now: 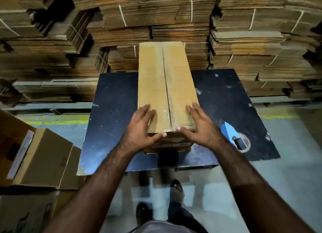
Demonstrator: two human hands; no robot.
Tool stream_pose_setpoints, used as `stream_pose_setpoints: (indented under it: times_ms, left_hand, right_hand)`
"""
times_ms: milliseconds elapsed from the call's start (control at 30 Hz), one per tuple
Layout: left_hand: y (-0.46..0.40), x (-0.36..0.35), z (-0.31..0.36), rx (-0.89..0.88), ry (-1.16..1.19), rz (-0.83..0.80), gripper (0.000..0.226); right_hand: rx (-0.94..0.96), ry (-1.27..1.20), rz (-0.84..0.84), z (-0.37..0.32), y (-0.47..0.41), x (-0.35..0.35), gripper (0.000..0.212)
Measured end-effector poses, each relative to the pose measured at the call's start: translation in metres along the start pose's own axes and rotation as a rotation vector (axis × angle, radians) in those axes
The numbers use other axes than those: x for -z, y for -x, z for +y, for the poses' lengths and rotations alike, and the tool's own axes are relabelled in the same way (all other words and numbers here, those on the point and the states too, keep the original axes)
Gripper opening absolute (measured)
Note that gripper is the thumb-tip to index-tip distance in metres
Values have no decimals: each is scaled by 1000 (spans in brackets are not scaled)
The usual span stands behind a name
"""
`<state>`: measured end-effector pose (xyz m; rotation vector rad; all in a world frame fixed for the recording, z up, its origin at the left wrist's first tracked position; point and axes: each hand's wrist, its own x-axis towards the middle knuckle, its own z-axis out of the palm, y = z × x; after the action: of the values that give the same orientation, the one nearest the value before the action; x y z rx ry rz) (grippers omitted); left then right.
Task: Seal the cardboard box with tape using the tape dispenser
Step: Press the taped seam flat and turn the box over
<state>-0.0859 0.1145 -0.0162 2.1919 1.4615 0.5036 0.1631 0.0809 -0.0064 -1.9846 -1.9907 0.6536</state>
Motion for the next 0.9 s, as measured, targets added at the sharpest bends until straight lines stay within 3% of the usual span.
stream_pose_setpoints:
  times_ms: [133, 333, 467, 567, 633, 767, 900]
  left_hand:
    - [19, -13, 1, -73, -24, 21, 86]
    - [5, -9, -7, -108, 15, -57, 84]
    - [-9, 3, -4, -93, -119, -97, 85]
    - [3, -11, 28, -112, -261, 42, 81]
    - [9, -32, 54, -159, -275, 111, 75]
    - [16, -78, 77, -165, -323, 152, 62]
    - [21, -93, 78, -134, -391, 175, 56]
  right_hand:
    - [-5, -62, 47, 9, 34, -8, 88]
    - [-20, -20, 74, 13, 32, -17, 79]
    - [32, -189, 148, 25, 32, -13, 76]
    - [-185, -280, 262, 68, 47, -13, 79]
    - [-380, -189, 325, 105, 56, -13, 68]
    - [-584, -25, 177, 164, 55, -20, 53]
    - [-546, 64, 65, 193, 41, -39, 58]
